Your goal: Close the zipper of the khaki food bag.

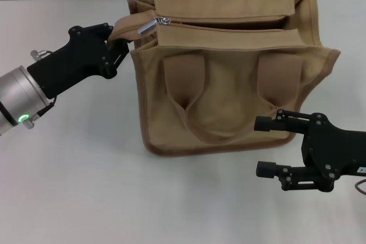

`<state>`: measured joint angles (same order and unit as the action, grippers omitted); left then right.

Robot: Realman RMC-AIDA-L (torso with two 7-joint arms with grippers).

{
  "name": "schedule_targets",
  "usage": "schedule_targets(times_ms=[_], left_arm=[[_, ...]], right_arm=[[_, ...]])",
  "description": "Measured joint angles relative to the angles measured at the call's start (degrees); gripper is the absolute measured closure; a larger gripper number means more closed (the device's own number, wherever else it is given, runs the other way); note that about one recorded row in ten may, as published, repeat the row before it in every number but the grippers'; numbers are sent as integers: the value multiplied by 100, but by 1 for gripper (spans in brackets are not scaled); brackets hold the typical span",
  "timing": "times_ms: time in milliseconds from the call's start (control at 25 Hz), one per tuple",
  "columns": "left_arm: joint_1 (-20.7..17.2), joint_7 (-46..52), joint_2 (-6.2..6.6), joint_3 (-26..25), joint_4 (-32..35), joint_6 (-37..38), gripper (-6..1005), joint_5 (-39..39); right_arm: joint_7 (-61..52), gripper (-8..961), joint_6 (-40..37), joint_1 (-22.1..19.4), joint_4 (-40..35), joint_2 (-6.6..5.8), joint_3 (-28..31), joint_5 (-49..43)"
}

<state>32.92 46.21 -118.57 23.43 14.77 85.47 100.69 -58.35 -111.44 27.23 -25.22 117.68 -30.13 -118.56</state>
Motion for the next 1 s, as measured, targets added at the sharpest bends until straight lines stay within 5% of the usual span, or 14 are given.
schedule_targets(times_ms=[360, 560, 1000], left_arm=[[-87, -5, -8, -46, -28, -52, 759, -32], [-202, -18, -6, -70, -6, 148, 518, -76], [-216, -134, 7, -22, 17, 408, 526, -56]], right_arm=[[-3, 258, -31, -38, -1, 0, -26, 0], [-9, 265, -110, -65, -1, 0, 16, -1], [-10, 282, -165, -69, -1, 0, 17, -1]])
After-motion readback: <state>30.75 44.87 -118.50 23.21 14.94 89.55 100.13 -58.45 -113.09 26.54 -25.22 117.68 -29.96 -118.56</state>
